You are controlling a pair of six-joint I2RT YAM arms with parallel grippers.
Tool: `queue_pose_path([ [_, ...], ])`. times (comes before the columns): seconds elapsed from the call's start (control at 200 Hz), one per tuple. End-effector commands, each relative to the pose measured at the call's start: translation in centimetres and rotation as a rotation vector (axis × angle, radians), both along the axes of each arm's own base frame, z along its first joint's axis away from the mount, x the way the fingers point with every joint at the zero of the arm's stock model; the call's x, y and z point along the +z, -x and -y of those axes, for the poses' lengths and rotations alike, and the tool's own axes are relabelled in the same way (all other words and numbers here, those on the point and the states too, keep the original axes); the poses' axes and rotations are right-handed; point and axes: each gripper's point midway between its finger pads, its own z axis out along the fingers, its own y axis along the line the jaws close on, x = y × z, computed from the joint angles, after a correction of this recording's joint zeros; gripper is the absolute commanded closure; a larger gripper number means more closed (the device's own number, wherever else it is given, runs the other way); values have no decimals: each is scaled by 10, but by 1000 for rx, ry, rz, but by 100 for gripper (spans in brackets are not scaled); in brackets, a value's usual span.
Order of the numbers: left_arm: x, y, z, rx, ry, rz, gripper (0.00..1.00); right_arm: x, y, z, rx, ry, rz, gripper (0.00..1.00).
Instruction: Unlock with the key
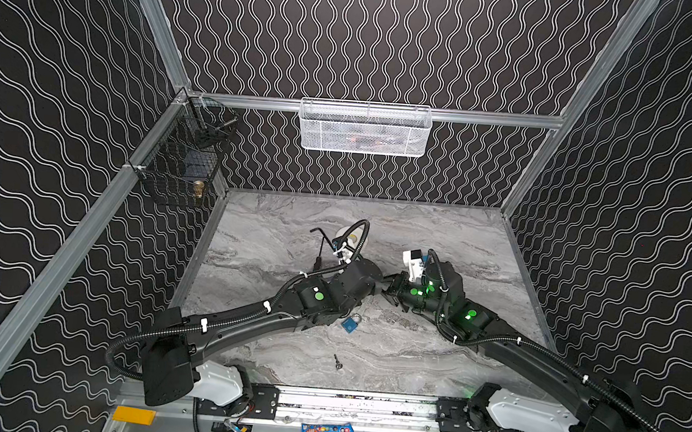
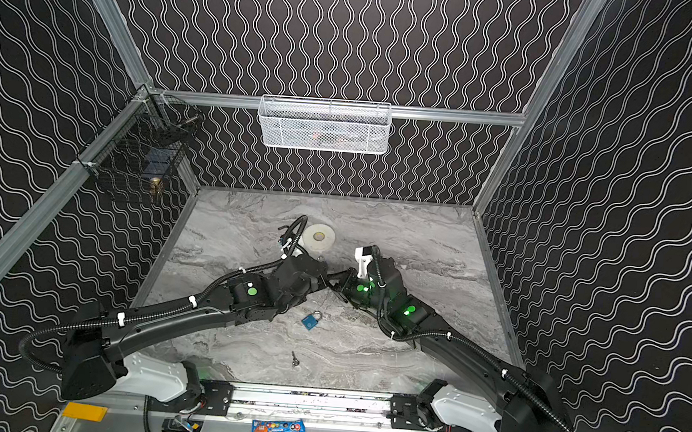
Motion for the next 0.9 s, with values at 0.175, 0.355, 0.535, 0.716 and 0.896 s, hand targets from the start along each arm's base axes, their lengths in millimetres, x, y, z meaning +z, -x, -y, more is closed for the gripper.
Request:
queue_pose_path([
  [0.175,-11,4,-1,-22,-4,-47,100,30,-3,-15,32,-95,96,100],
  [0.355,-9,5,5,-55,-5,-50,100,36,0,-24,84,-126,105,100],
  [0.535,-13,10,12,-106,-7,-61,100,42,-4,-18,62,-139,121,100],
  [0.716,-25,16,8,-138,-52,-83,100,47,-7,-15,71,-141,129,100],
  [0.896,-30,12,-13,-72,-76,-79,100,47,-5,-14,94,-151,125,100],
])
